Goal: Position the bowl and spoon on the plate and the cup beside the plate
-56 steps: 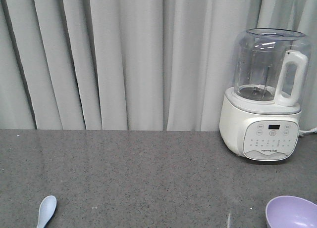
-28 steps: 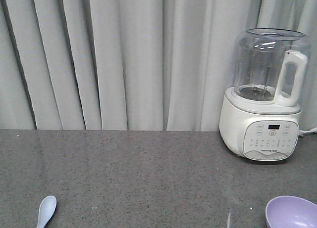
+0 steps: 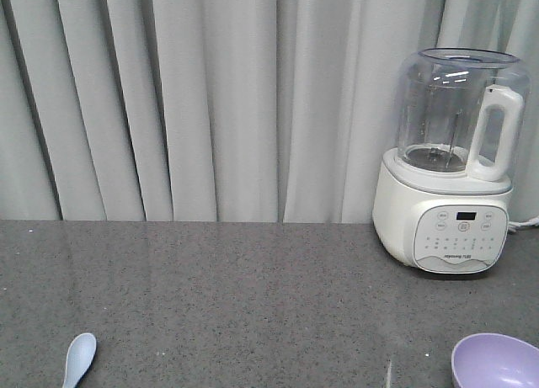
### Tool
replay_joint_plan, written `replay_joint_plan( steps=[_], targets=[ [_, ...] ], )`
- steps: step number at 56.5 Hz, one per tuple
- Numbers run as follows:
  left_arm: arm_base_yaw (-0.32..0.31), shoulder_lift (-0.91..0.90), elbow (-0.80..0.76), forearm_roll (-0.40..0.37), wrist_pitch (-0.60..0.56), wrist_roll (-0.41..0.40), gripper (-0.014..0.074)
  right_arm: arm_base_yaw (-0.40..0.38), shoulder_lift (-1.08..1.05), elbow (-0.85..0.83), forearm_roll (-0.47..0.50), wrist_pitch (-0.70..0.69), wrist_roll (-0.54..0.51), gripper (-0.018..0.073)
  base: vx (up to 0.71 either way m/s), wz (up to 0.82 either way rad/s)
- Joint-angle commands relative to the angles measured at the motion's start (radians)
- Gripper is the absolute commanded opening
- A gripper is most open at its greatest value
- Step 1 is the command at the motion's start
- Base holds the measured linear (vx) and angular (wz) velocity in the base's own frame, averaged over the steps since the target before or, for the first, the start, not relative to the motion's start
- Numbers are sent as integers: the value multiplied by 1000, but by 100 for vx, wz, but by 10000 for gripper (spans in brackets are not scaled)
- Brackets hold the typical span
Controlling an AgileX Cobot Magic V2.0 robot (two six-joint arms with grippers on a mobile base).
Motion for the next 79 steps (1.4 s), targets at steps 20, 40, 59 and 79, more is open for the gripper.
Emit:
replay_joint_plan(
  steps=[20, 40, 59, 79],
  targets=[
    [1, -1, -35, 3, -100, 1, 575, -6, 5, -37, -8, -74, -10, 623, 0, 0],
    [1, 134, -140, 2, 217, -91, 575, -6, 5, -37, -1, -56, -9, 551, 0, 0],
    [1, 582, -377, -3, 605, -112, 575, -6, 5, -37, -5, -40, -10, 551, 0, 0],
    [1, 801, -407, -52, 614, -100, 575, -6, 11, -37, -12, -33, -10, 551, 0, 0]
  ],
)
